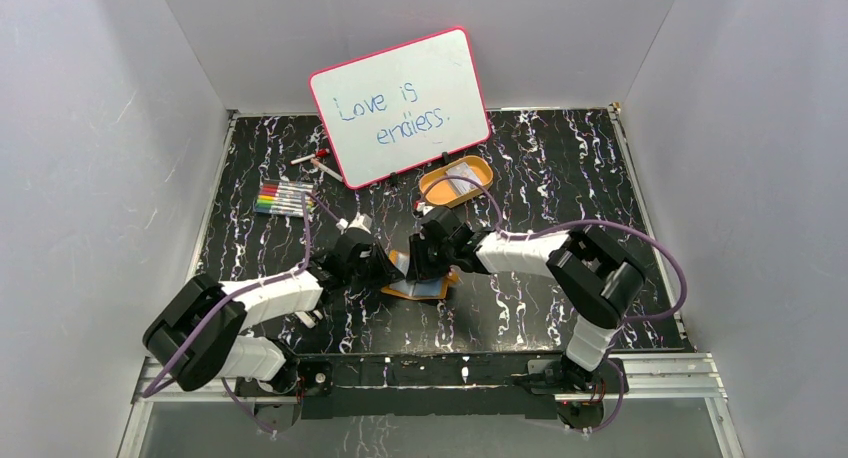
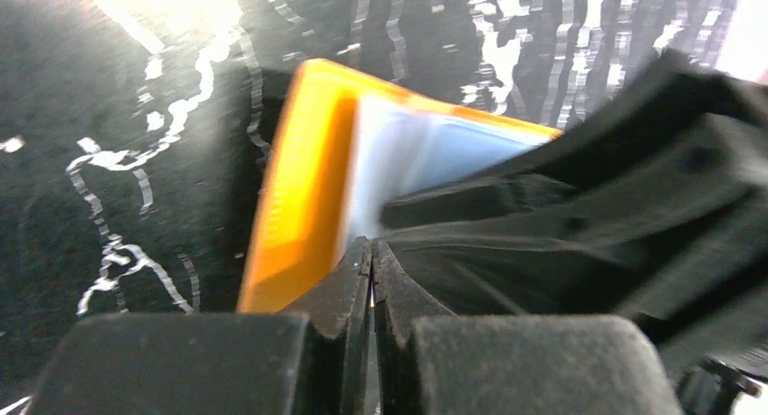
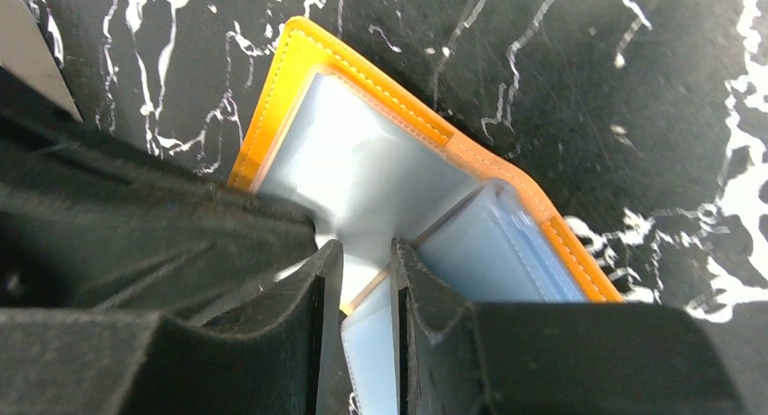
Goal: Put the credit cards into the card holder
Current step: Open the card holder at the center of the board.
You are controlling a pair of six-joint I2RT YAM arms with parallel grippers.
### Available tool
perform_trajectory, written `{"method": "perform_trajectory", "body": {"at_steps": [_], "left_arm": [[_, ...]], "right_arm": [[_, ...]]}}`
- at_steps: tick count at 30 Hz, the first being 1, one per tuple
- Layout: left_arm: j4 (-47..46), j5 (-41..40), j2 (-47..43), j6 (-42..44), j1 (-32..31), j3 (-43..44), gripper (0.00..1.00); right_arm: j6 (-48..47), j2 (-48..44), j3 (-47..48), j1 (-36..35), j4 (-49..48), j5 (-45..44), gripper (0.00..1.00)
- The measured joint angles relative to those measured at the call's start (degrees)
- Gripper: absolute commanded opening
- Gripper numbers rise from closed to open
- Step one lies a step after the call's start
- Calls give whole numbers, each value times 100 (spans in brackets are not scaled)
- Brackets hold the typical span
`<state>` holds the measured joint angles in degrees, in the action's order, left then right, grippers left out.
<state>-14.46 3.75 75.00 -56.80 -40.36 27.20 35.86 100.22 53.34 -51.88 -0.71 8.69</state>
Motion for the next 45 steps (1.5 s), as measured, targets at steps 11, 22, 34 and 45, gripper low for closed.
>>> {"method": "perform_trajectory", "body": {"at_steps": [11,22,34,45], "left_arm": [[66,-317,262,-111,0,-195,0],[-289,-256,468,-79,0,-190,0],[-216,-92,-2,-129,-4,-551,0],[686,-341,-1102,-243,-4,-763,0]], "right_arm": [[-33,-1040,-667,90,472,-474,47],[-26,-1394,-894,227,870,-826,50],[-555,-994,-649,575,765,-669,46],[-1440,-138,323,579,813,-490,46]]}}
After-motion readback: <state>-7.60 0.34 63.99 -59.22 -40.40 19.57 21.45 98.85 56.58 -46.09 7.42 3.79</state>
